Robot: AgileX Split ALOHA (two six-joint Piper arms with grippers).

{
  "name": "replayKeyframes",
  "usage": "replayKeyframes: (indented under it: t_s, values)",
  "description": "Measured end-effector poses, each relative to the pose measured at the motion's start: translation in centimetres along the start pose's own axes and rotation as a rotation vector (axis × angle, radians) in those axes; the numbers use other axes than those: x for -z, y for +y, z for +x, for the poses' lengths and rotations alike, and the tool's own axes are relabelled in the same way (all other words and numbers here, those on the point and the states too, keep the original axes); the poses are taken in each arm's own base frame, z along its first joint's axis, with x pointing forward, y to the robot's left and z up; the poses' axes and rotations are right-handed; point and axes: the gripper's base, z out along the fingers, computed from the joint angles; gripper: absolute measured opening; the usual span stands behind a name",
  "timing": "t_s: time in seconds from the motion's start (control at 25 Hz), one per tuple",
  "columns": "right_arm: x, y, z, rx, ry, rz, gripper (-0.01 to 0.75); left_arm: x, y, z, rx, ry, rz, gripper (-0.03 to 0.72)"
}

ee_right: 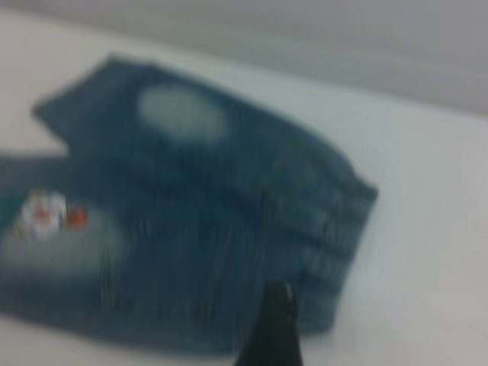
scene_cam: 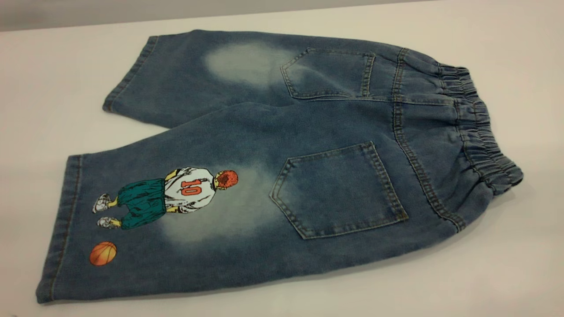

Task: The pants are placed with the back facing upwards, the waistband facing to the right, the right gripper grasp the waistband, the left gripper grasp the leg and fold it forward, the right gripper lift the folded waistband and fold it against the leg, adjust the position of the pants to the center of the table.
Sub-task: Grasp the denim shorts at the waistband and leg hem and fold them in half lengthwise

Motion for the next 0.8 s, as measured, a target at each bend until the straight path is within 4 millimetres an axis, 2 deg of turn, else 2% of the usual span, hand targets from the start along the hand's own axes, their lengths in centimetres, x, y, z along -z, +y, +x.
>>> replayKeyframes:
  t_s: [0.16, 0.4, 0.64, 0.8]
  values:
    - [-0.2, -0.2, -2.6, -0.024, -0.008, 0.001, 0.583, -0.2, 0.0, -2.3, 0.042, 0.018, 0.000, 0.518]
    - [-2.2, -0.5, -7.9, -0.070, -0.031, -0.024, 0.583, -1.4, -0.2, -7.7, 0.044, 0.026, 0.008, 0.518]
    - [-7.0, -1.4, -12.3, -0.126, -0.006, -0.030, 0.583, -4.2, -0.3, -13.2, 0.027, 0.071, 0.008, 0.518]
    - [-10.9, -2.1, -13.7, -0.169, 0.041, -0.030, 0.583, -7.2, -0.4, -16.7, 0.003, 0.060, 0.010, 0.518]
